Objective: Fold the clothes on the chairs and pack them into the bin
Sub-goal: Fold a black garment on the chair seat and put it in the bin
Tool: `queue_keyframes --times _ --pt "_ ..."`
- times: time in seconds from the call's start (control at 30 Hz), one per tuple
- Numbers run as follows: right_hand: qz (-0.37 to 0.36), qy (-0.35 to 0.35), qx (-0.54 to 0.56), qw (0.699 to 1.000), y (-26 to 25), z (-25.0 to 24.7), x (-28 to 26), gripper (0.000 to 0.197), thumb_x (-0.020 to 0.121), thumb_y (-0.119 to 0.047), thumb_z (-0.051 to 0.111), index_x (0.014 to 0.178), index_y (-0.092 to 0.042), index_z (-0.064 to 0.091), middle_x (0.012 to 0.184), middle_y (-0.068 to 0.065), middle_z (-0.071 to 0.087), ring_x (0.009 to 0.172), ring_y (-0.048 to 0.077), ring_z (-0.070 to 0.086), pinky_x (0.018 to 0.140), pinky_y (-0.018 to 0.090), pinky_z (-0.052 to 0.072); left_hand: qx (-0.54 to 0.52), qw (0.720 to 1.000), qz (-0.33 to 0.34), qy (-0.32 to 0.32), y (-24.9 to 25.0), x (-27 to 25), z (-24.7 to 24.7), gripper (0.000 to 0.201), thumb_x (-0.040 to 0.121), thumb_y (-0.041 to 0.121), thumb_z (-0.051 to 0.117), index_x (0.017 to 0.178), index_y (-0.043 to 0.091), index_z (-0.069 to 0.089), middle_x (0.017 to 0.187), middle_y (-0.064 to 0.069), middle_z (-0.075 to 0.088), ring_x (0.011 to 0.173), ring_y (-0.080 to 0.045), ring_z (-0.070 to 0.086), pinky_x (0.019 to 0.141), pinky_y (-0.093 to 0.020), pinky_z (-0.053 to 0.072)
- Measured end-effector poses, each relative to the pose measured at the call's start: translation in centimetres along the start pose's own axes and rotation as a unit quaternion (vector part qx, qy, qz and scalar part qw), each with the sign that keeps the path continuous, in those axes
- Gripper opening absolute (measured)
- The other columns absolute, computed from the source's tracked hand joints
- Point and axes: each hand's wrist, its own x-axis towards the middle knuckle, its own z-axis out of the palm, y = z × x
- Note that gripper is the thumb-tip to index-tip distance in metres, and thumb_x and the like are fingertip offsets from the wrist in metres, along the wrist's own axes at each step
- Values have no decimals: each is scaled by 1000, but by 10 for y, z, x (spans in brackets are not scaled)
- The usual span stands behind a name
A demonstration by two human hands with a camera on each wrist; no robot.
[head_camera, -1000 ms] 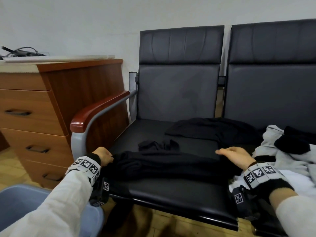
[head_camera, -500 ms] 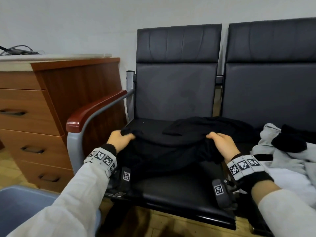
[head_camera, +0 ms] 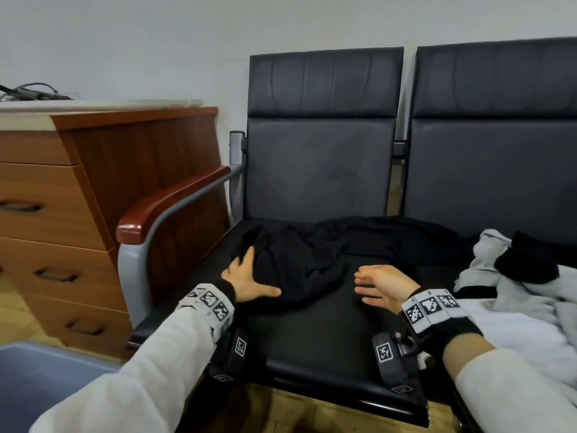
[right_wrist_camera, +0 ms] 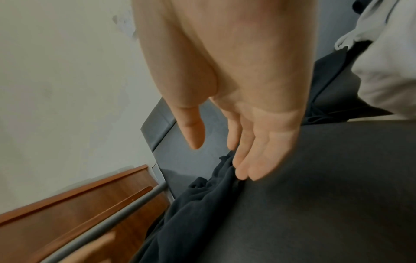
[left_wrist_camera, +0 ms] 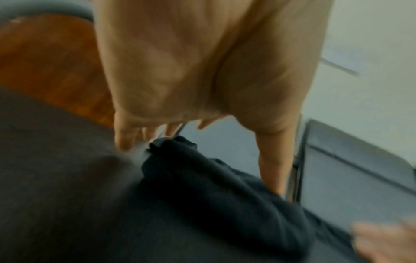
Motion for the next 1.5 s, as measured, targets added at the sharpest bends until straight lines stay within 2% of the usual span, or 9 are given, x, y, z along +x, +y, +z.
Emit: queue_keyframes --times 0.13,0.27,0.43,0.63,0.83,0.93,1.03,1.27,1.5 --pt "9 -21 -1 1000 0 7 -1 24 96 -15 54 118 -6 58 107 10 64 91 22 62 72 31 51 213 965 155 3 34 -9 25 109 74 46 72 148 41 -7 159 1 -12 146 -30 -4 117 -50 16" --pt "31 -55 -11 998 0 17 -6 27 96 -14 55 120 -3 56 98 11 65 85 22 65 68 30 54 249 964 97 -22 40 -2 39 57 92 36 51 146 32 30 150 -6 33 135 -32 34 108 -46 34" --pt "41 -66 -37 996 3 24 -5 31 96 -14 54 123 0 56 96 11 65 86 23 64 75 31 53 -118 992 -13 45 42 5 26 32 97 15 40 122 2 56 125 -21 58 115 -37 55 98 -37 45" --pt "42 -166 -44 984 3 34 -5 56 94 -56 42 125 -11 55 109 6 67 105 25 63 90 38 49 -718 682 -75 -115 79 -20 20 31 97 11 36 95 -3 63 83 -17 71 82 -26 62 73 -35 50" --pt "-41 -150 157 975 -5 36 -7 31 95 -22 52 122 -9 61 107 17 69 95 29 67 80 39 55 -385 914 27 -123 105 -40 24 16 86 6 46 79 14 56 74 -4 54 70 -17 54 64 -28 51" --pt "-113 -110 46 986 -8 34 -9 31 87 3 45 106 -8 68 99 15 71 95 27 66 89 38 51 -358 923 11 137 92 -24 9 26 82 -1 44 71 17 59 74 -1 58 73 -20 57 70 -27 51" --pt "-131 -119 -82 981 -11 32 -18 36 75 11 43 54 -15 57 53 -3 55 55 12 50 51 19 39 -286 914 124 259 77 -18 5 42 77 -11 39 96 18 63 99 1 65 98 -16 58 92 -23 43" --pt "-126 -176 -263 940 -8 31 -19 19 47 -2 44 65 -5 47 41 -12 40 42 0 37 45 17 24 -139 932 295 -160 86 -23 35 71 76 -27 30 137 5 45 131 -14 56 112 -13 52 80 -1 40" --pt "-76 -35 -202 976 -10 0 -5 18 76 -4 58 64 -15 51 68 2 49 63 14 44 63 24 41 59 965 136 -216 66 -18 27 32 94 15 45 121 11 61 127 -5 60 118 -20 54 99 -24 38"
